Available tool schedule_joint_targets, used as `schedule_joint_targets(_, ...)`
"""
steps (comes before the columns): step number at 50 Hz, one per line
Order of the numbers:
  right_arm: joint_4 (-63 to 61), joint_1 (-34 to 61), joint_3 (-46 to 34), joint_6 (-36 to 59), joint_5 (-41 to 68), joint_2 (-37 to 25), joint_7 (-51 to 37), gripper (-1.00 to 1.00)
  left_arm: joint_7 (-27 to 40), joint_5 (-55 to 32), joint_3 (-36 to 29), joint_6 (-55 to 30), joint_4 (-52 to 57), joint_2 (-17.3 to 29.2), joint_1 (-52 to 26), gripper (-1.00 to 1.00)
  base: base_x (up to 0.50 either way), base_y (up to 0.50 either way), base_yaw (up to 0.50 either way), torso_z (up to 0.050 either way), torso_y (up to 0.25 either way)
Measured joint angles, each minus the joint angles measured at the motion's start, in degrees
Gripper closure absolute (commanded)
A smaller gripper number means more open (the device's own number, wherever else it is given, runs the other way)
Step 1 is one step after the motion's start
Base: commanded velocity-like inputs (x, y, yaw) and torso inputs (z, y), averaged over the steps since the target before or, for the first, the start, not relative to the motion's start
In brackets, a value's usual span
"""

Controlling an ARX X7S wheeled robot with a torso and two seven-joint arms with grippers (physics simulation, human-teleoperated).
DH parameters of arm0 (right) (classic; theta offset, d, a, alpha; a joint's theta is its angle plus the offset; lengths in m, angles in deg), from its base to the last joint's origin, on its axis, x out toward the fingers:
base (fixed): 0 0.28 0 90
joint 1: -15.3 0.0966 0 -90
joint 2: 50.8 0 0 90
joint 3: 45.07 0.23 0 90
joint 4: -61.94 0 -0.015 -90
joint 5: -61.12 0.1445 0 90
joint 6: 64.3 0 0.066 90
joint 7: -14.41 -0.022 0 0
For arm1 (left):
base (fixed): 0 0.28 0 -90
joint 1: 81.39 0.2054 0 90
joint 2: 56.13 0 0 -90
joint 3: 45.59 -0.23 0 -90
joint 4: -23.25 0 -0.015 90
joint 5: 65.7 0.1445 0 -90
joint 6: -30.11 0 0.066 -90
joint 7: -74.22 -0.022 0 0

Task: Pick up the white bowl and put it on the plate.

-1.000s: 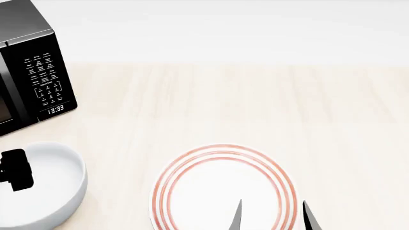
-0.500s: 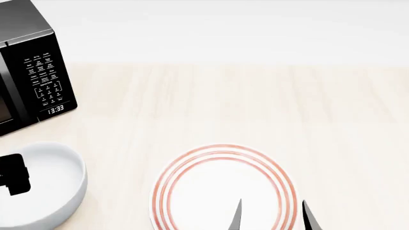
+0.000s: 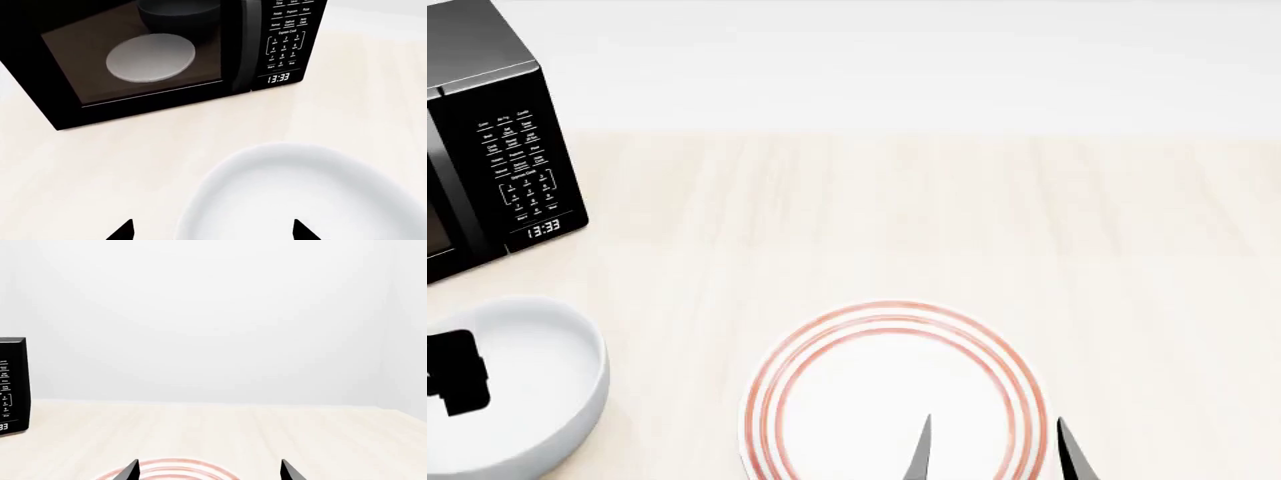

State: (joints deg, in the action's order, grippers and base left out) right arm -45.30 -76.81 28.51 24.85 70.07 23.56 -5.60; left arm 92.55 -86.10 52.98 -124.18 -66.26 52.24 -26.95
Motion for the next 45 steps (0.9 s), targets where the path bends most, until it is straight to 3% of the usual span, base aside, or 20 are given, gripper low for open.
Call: schedule_joint_targets(45, 0.31, 0.21, -1.04, -0.33, 0.67, -0.87, -0.89, -1.00, 0.04, 0.73, -0.92, 4.50, -4.98, 0.19, 0.87, -1.00, 0.00, 0.00, 0.00, 0.000, 0.000)
